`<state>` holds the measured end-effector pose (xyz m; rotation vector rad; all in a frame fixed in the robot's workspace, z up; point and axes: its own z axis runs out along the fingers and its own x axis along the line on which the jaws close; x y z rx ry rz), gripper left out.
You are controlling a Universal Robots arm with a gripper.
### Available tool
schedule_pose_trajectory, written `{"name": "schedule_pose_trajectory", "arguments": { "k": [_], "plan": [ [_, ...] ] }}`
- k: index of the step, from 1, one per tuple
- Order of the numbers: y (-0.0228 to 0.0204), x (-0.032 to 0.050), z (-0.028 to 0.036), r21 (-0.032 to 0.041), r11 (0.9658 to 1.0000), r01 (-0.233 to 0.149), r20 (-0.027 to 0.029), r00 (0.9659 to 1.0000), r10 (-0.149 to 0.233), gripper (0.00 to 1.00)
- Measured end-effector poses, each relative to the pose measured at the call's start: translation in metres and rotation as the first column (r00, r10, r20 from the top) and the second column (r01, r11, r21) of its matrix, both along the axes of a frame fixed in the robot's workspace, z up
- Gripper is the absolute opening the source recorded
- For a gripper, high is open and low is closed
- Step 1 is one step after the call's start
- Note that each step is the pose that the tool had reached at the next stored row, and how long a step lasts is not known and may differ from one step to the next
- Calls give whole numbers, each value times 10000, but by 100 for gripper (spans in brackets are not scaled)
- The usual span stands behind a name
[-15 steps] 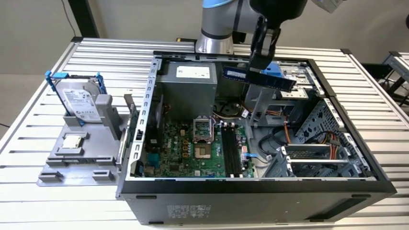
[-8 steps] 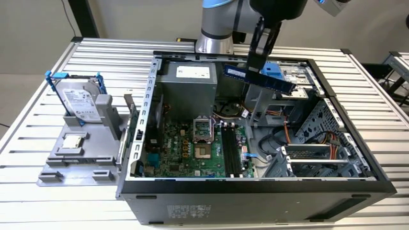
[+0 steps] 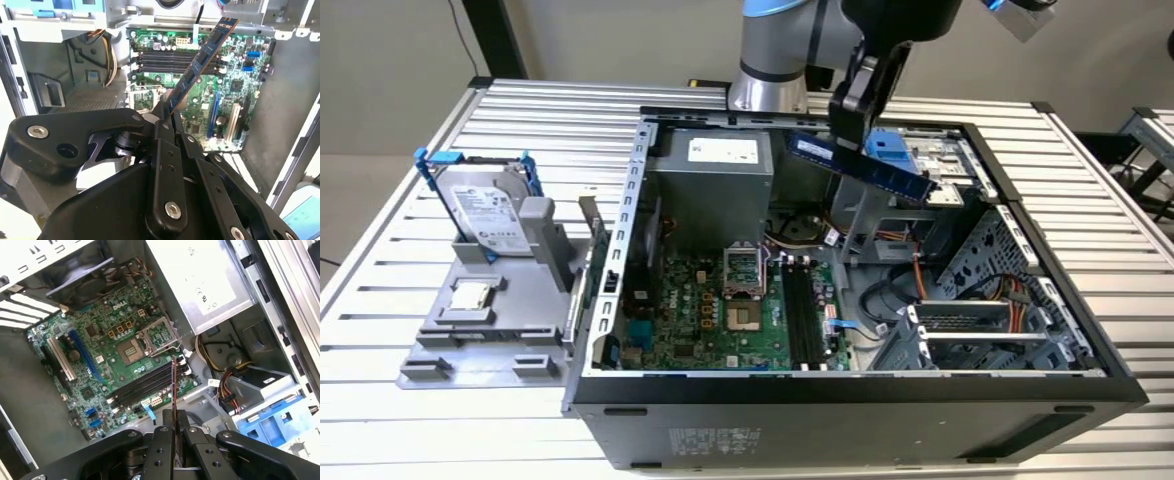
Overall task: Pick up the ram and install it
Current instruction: 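Insert the ram into the slot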
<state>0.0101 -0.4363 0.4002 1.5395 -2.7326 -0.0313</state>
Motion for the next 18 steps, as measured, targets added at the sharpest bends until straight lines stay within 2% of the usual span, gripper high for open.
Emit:
{"name": "schedule_pose_trajectory", "arguments": {
  "k": [4,6,9,12,14,16,18],
  "plan": [
    [0,0,0,0,9979,652,0,9979,-652,0],
    [0,0,0,0,9952,977,0,9952,-977,0],
    [0,0,0,0,9895,1448,0,9895,-1448,0],
    [0,0,0,0,9817,1903,0,9817,-1903,0],
    [0,0,0,0,9753,2210,0,9753,-2210,0],
    [0,0,0,0,9676,2525,0,9676,-2525,0],
    [0,0,0,0,9580,2868,0,9580,-2868,0]
  ]
}}
